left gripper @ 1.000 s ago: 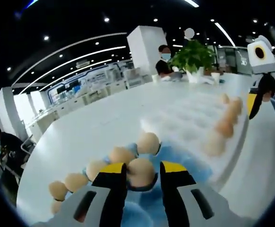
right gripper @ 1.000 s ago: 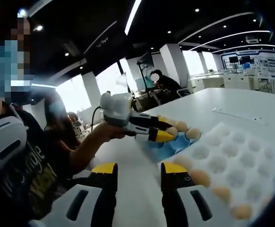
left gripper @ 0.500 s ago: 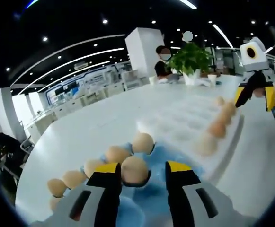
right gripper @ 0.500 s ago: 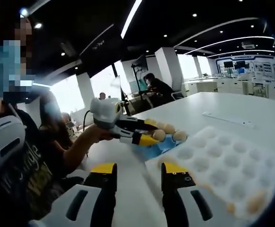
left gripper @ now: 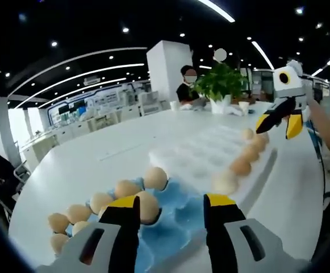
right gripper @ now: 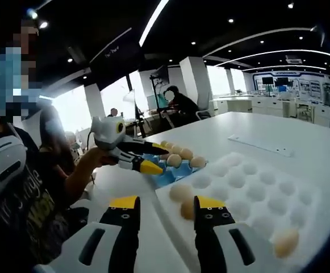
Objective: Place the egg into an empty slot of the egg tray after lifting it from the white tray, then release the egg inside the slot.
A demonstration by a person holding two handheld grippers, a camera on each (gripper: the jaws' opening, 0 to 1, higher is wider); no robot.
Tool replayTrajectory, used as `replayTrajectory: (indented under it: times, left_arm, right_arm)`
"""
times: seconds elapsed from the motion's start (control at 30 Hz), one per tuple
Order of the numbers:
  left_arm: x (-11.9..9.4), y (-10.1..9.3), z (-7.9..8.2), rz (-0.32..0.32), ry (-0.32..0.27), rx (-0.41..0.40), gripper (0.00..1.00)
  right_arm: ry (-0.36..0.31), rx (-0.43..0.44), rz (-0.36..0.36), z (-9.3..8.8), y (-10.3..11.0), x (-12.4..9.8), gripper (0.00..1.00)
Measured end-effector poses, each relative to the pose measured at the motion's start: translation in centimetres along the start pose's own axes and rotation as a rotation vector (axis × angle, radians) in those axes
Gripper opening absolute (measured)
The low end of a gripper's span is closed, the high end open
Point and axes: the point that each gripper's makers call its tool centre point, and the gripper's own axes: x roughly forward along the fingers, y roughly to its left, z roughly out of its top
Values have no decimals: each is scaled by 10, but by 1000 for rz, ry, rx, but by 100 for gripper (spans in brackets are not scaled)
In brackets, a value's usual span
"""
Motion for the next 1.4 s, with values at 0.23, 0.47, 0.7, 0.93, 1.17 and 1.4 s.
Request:
replayTrajectory:
  times: [0.23,0.47,0.7,0.93,1.17,1.4]
  left_arm:
    - [-2,-10,1,-31,-11,7,51]
    - [-5,-26,-3,-71,-17,-7,57]
    - [-4,-33,-6,-86,-16,-18,58]
    - [-6,-38,-10,-89,-5,-8,59]
    - [-6,-42,-18,-95,20,-4,60]
    - [-8,-44,-14,-100,8,0,60]
  right_arm:
    - [26,-7,-54,-4,-23,-13,40]
    - [51,-2,-115,-12,-50,-27,41]
    - [68,-18,-187,-11,-80,-49,41]
    - [130,-27,-240,-26,-110,-67,41]
    - [180,-65,-171,-40,-129,-73,44]
    - [220,-57,-108,-43,-143,-76,42]
